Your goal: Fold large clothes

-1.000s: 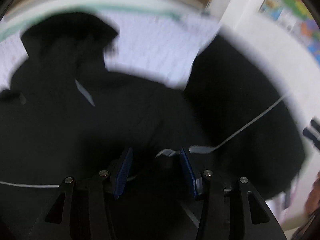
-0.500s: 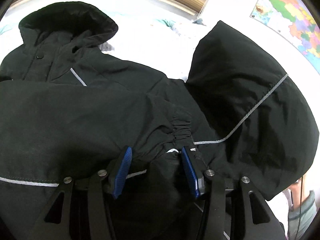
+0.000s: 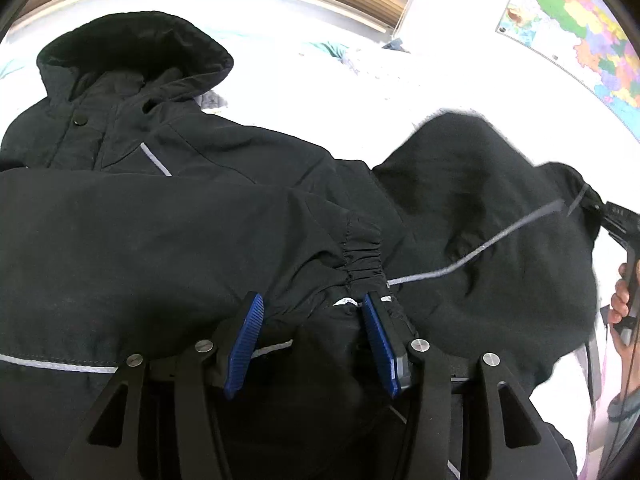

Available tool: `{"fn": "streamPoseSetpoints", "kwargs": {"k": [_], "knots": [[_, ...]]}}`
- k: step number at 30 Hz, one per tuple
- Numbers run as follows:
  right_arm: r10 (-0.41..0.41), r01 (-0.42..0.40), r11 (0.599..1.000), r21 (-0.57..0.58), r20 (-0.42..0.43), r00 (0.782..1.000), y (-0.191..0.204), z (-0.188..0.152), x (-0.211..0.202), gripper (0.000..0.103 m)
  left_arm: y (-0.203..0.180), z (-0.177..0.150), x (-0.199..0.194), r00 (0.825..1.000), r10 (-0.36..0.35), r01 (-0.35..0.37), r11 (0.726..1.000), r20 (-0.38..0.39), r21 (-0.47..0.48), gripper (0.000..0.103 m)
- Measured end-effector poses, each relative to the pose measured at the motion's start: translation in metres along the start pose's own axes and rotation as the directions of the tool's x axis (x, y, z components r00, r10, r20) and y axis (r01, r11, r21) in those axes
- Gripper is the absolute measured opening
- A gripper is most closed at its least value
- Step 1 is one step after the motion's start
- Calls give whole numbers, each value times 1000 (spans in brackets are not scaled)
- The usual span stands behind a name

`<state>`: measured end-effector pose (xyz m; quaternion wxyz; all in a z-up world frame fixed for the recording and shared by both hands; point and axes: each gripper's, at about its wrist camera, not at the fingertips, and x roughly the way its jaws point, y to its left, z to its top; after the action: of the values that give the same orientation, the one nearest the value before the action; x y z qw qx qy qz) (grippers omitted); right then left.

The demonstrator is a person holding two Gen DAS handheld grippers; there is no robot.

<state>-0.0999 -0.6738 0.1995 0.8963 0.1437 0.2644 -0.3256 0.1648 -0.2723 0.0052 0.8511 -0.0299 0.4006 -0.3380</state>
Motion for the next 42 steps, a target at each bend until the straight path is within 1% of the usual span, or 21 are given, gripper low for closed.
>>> {"fn": "streamPoseSetpoints", "kwargs": {"k": [1,3,6,8,11,13,14,15,17,18,20,22,23,25,29,30,33,36,38,40,42], "knots": [[-45,45,999,4,3,999,-11,0,-2,16,0,0,0,1000,-2,2,1000,1,-1,53],[-65,67,996,54,-32,997,-35,-4,4,16,1,1,0,1000,-6,6,1000,1,-2,53],[-9,35,981,193,-135,991,-71,-20,29,16,2,1,-1,1000,-6,6,1000,2,-3,53],[33,6,968,251,-149,988,-80,-32,38,15,2,1,-1,1000,-6,6,1000,1,-3,53],[76,-45,968,248,-119,990,-78,-34,29,16,3,3,0,1000,-5,5,1000,-3,-6,53],[165,-132,958,255,-114,980,-67,-28,23,16,4,6,-3,1000,-12,12,1000,-12,-18,53],[217,-182,948,262,-115,969,-60,-24,16,16,5,9,-7,1000,-17,17,999,-25,-30,53],[251,-215,942,258,-115,961,-49,-20,6,16,6,13,-13,999,-28,26,999,-41,-41,53],[282,-253,943,216,-116,952,-29,-11,-13,16,9,20,-33,998,-50,47,997,-44,-55,53],[299,-276,944,181,-113,948,-13,-6,-26,16,11,23,-48,998,-54,52,997,-32,-57,53],[326,-314,943,114,-113,938,27,4,-52,16,17,29,-90,1000,-15,15,999,7,-41,53],[329,-322,944,72,-120,937,63,11,-69,16,29,33,-130,997,70,-69,997,36,-21,53],[358,-354,934,55,-114,927,82,13,-82,16,39,34,-151,992,118,-118,993,51,-14,53],[398,-399,917,13,-107,911,121,17,-102,16,59,31,-190,981,173,-173,985,82,-12,53],[497,-508,858,-76,-128,859,214,12,-135,16,101,17,-239,975,199,-195,979,95,-53,53],[521,-536,839,-98,-141,842,239,6,-142,16,110,11,-248,973,206,-201,978,100,-61,53],[563,-589,793,-154,-185,806,301,-13,-157,16,139,-7,-269,964,248,-241,968,101,-72,53],[559,-608,759,-235,-245,792,367,-43,-159,16,161,-23,-282,959,257,-251,966,118,-67,53],[565,-635,719,-283,-293,771,410,-69,-162,19,171,-27,-282,960,253,-246,967,124,-66,53],[557,-647,695,-313,-334,760,444,-94,-154,20,179,-30,-281,960,251,-243,967,124,-76,53],[543,-665,662,-346,-391,743,481,-123,-148,20,189,-35,-281,964,236,-226,970,125,-93,53]]}}
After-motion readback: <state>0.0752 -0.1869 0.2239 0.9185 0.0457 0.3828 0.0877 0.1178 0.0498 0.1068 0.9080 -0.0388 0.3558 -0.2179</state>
